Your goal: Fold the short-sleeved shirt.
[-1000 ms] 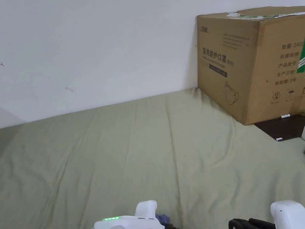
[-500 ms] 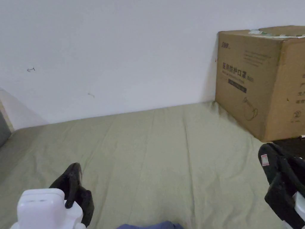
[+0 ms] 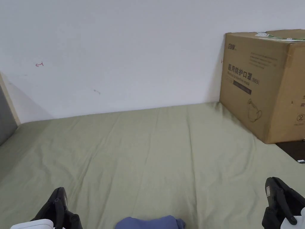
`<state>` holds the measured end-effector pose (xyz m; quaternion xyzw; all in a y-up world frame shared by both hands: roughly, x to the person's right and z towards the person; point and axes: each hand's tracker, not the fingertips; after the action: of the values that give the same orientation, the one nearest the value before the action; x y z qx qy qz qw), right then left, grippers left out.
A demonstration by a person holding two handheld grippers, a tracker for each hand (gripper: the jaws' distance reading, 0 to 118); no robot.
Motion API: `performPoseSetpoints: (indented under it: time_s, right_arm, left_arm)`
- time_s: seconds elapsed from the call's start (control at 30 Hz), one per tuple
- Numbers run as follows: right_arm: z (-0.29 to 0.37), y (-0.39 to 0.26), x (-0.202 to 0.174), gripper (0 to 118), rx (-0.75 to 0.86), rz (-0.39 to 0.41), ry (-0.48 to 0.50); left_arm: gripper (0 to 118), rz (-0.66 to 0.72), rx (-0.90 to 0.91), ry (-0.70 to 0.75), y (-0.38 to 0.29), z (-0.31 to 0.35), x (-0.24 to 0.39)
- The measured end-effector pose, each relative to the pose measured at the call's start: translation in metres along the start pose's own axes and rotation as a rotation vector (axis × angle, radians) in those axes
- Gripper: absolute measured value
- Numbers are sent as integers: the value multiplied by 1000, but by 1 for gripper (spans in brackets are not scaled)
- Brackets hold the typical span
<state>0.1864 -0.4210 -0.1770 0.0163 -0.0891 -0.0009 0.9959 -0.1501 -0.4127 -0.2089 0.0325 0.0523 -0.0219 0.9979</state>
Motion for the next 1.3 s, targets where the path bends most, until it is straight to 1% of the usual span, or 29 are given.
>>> performPoseSetpoints:
  time_s: [0.1, 0.17, 0.27, 0.37, 0.43, 0.47, 0.5, 0.53, 0.57, 0.6, 0.63, 0.7, 0.73, 0.77, 0.8, 0.83, 0.87, 0.9, 0.93, 0.97, 1.0, 1.03, 1.07, 1.1, 1.13, 1.17, 1.23, 1.27, 1.3]
  right_arm:
    - [-1, 4, 0, 4, 7, -9, 0]
    - [-1, 9, -1, 4, 7, -2, 12]
    - [-3, 27, -4, 5, 41, 34, 83]
    - [-22, 44, -17, 6, -10, 102, 267]
    - [-46, 40, -35, 7, -165, 132, 475]
    - [-60, 32, -44, 7, -281, 121, 584]
    - [-77, 17, -56, 7, -439, 68, 693]
    - [-97, -2, -67, 7, -637, -16, 787]
    - [-113, -24, -76, 7, -791, -94, 831]
    - [-128, -51, -85, 7, -900, -145, 822]
    - [-140, -73, -92, 7, -985, -173, 830]
    - [-160, -113, -101, 7, -1104, -166, 789]
    - [-169, -129, -103, 7, -1165, -179, 774]
    - [-174, -146, -100, 7, -1226, -209, 746]
    - [-180, -158, -95, 7, -1269, -222, 704]
    - [-185, -168, -90, 6, -1288, -241, 678]
    - [-187, -171, -82, 6, -1276, -288, 694]
    - [-185, -171, -76, 6, -1266, -355, 727]
    - [-186, -170, -74, 6, -1272, -371, 726]
    - [-187, -170, -73, 6, -1278, -362, 722]
    - [-189, -170, -73, 6, -1282, -366, 721]
    - [-187, -170, -71, 6, -1282, -365, 723]
    - [-186, -170, -72, 6, -1281, -365, 724]
    - [-186, -171, -72, 6, -1280, -362, 725]
    - [-186, -171, -73, 6, -1278, -359, 725]
    - [-183, -170, -75, 6, -1276, -358, 723]
    - [-183, -172, -74, 6, -1275, -371, 716]
    - [-182, -173, -73, 6, -1274, -386, 711]
    - [-182, -176, -71, 6, -1276, -421, 701]
  left_arm:
    - [1, -19, 0, -3, -2, 1, 3]
    - [1, -32, -5, -9, 2, 3, 3]
    - [1, -74, 9, -26, 14, 5, -8]
    - [1, -115, -14, -28, 25, -1, -28]
    - [1, -88, -119, -102, 26, -7, -44]
    - [1, -46, -181, -162, 25, -11, -53]
    - [1, 2, -239, -224, 21, -14, -61]
    - [1, 44, -281, -245, 13, -16, -67]
    - [1, 81, -318, -256, 6, -18, -71]
    - [1, 126, -366, -264, -3, -20, -77]
    - [1, 175, -411, -272, -11, -22, -83]
    - [1, 298, -518, -301, -32, -29, -96]
    - [1, 353, -556, -312, -42, -33, -102]
    - [1, 401, -592, -338, -53, -38, -109]
    - [2, 443, -629, -347, -62, -44, -115]
    - [2, 453, -676, -346, -69, -51, -119]
    - [4, 478, -737, -371, -78, -61, -124]
    - [8, 519, -783, -409, -88, -72, -130]
    - [18, 571, -820, -451, -97, -83, -136]
    - [29, 649, -863, -511, -109, -96, -141]
    - [35, 719, -923, -561, -122, -109, -143]
    - [35, 766, -974, -607, -134, -121, -144]
    - [61, 820, -1009, -646, -148, -132, -142]
    - [91, 862, -1040, -687, -163, -142, -138]
    - [115, 907, -1052, -724, -175, -150, -133]
    - [118, 950, -1071, -752, -188, -158, -128]
    - [118, 1054, -1112, -804, -210, -176, -115]
    - [118, 1104, -1150, -829, -221, -181, -103]
    - [118, 1155, -1188, -860, -232, -189, -91]
